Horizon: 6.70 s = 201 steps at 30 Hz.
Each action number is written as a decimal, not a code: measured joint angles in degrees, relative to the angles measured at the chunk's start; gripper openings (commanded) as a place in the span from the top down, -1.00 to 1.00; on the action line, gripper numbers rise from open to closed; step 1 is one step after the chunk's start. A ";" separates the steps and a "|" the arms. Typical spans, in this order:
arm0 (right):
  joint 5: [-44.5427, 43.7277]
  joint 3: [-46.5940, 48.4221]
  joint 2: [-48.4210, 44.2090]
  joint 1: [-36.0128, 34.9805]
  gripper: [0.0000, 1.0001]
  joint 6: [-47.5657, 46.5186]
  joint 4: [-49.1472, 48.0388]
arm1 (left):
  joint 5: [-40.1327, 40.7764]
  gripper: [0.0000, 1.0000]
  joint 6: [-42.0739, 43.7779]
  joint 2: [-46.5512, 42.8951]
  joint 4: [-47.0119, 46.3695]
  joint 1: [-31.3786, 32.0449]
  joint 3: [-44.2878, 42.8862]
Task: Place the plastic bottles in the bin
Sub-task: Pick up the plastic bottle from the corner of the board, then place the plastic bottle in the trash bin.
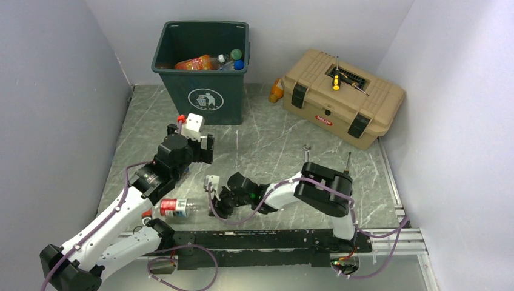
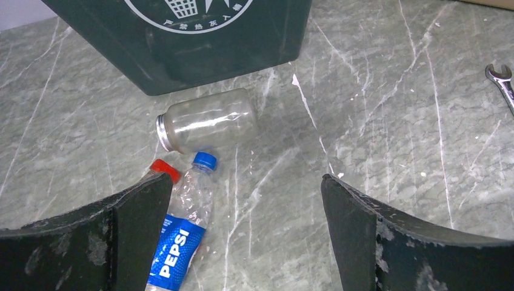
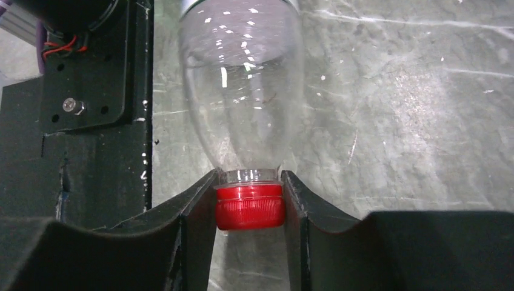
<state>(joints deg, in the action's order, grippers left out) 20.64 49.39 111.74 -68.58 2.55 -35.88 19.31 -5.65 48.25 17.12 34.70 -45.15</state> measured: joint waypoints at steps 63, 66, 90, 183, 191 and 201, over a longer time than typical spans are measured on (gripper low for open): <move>-26.47 37.44 -40.33 -1.01 1.00 20.94 100.15 | -47.52 -0.87 45.64 9.01 11.72 9.05 -7.26; -25.59 39.12 -39.12 -1.01 1.00 20.17 100.17 | -45.03 -0.60 45.46 9.25 10.05 9.88 -6.62; -33.38 -5.16 -79.30 -1.16 -1.00 15.80 51.95 | -51.69 0.30 8.52 6.21 -9.94 10.71 -10.54; -28.61 -10.27 -62.69 -1.07 -1.00 9.11 20.61 | -38.73 1.00 -17.44 12.17 -6.75 7.85 -35.54; -32.33 -9.07 -72.22 -1.16 -1.00 10.73 30.69 | -27.50 1.00 -4.26 17.59 -0.59 6.78 -52.39; -41.75 -15.52 -78.66 -1.16 -1.00 18.10 33.22 | -25.11 1.00 -0.04 36.98 -2.43 -16.90 -75.25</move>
<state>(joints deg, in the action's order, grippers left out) -21.10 33.87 33.08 -69.73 20.64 -2.66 -5.80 -5.69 85.23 14.70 17.80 -120.40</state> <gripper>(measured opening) 0.994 0.432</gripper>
